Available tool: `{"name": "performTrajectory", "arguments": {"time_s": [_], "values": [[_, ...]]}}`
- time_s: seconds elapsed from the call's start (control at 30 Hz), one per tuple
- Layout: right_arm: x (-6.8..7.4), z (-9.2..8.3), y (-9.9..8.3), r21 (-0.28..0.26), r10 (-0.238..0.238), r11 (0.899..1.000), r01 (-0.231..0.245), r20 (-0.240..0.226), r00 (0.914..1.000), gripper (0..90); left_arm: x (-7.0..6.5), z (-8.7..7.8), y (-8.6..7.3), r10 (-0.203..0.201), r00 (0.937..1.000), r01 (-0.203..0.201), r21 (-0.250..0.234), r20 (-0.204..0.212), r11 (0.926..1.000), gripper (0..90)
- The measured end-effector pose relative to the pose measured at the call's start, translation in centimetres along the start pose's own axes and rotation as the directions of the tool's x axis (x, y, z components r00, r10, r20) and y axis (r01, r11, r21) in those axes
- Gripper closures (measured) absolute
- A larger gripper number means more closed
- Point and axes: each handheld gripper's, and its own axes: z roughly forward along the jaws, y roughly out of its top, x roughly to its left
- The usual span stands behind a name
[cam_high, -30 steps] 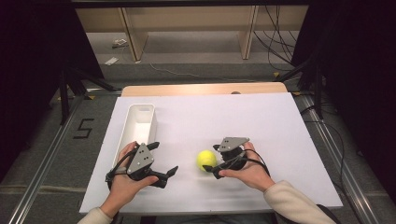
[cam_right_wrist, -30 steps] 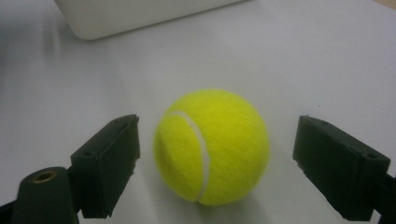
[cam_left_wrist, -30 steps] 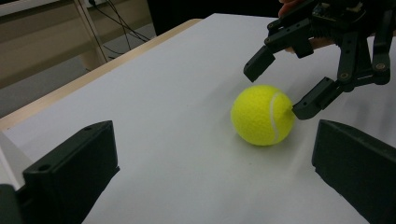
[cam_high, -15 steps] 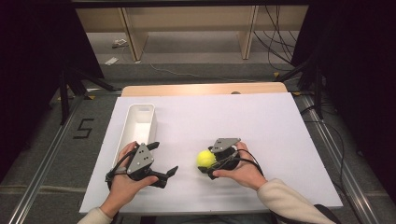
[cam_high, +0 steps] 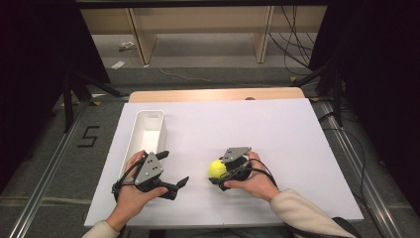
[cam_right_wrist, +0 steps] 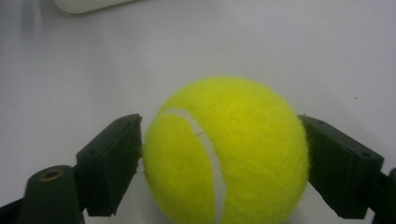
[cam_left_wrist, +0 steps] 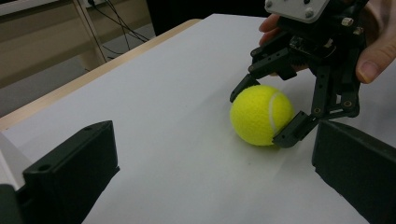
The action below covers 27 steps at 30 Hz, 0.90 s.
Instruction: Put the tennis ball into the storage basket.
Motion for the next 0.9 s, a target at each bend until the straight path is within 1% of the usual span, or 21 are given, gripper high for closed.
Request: {"name": "performTrajectory", "arguments": {"time_s": [0.27, 0.57, 0.63, 0.9], "values": [[-0.03, 0.07, 0.10, 0.003, -0.004, 1.000, 0.004, 0.013, 0.9999, 24.8, 0.02, -0.02, -0.01, 0.000, 1.0000, 0.000, 0.000, -0.001, 1.0000, 0.0], [-0.13, -0.01, 0.16, 0.007, 0.001, 1.000, -0.001, 0.005, 1.0000, 25.7, 0.04, -0.04, 0.00, 0.002, 1.0000, -0.002, 0.000, -0.001, 1.0000, 0.0], [-0.11, -0.04, 0.21, 0.006, 0.004, 1.000, -0.004, -0.006, 1.0000, 25.7, 0.05, -0.04, -0.01, 0.003, 1.0000, -0.003, 0.000, -0.001, 1.0000, 0.0], [0.01, -0.30, 0.57, -0.018, -0.003, 1.000, 0.003, -0.009, 1.0000, 25.8, 0.05, -0.07, 0.00, 0.003, 1.0000, -0.003, -0.002, -0.002, 1.0000, 0.0]]}}
